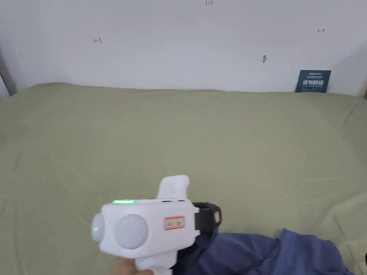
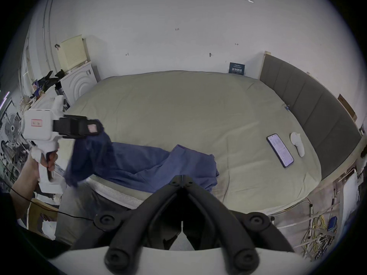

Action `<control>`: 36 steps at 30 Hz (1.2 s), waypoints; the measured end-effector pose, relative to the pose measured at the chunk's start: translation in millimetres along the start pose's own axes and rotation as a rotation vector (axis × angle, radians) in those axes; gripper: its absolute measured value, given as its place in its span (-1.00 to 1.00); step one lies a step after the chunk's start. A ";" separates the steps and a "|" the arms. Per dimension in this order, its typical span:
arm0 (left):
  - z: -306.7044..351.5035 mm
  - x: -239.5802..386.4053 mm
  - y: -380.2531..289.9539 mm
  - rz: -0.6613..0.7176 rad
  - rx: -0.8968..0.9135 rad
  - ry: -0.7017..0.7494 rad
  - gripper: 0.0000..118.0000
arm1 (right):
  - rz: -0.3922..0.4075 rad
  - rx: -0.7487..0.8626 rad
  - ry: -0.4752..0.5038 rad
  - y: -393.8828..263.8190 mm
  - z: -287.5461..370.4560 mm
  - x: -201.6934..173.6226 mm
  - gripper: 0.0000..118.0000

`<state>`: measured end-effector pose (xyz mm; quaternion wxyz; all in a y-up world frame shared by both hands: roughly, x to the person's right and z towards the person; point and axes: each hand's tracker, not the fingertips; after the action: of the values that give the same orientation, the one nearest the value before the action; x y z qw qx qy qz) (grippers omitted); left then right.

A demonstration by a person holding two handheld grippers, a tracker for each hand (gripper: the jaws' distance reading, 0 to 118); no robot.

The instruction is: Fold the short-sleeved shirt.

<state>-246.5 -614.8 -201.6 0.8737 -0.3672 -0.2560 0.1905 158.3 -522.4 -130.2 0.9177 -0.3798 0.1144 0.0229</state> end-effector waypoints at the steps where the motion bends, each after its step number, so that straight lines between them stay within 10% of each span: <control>1: -16.1 5.8 1.1 -0.001 -0.009 0.000 -0.95 | -0.004 0.002 -0.005 -0.5 1.1 1.6 -1.00; 6: -79.5 14.1 -1.0 -0.044 -0.136 0.029 -0.82 | -0.019 -0.006 -0.014 -3.8 1.0 6.9 -1.00; 9: -108.5 2.9 -15.3 0.013 -0.259 -0.012 0.39 | -0.024 -0.014 -0.013 -4.9 -2.3 8.0 -1.00; 10: -109.4 -1.8 -18.9 0.040 -0.284 -0.024 0.49 | -0.025 -0.018 -0.012 -4.7 -3.8 7.7 -1.00; 17: -15.0 -48.1 -15.4 0.112 -0.173 -0.059 0.49 | 0.006 -0.040 0.027 -5.1 -13.6 -0.5 -1.00; 22: 54.7 -90.6 -27.8 0.106 -0.153 0.124 0.40 | 0.029 -0.065 0.073 -5.7 -24.0 -9.7 -1.00; 23: 58.6 -100.9 -34.6 0.130 -0.168 0.123 0.17 | 0.035 -0.071 0.080 -6.0 -26.0 -11.8 -1.00; 25: 61.6 -115.2 -46.6 0.175 -0.208 0.128 -1.00 | 0.042 -0.081 0.087 -6.2 -29.1 -15.4 -1.00; 36: 27.0 -118.5 -64.4 0.185 -0.269 0.131 -1.00 | 0.049 -0.083 0.095 -6.1 -29.2 -19.1 -1.00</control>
<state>-347.4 -704.2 -174.3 0.8104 -0.5143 -0.1867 0.2095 135.0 -546.3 -141.7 0.8938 -0.4153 0.1663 0.0320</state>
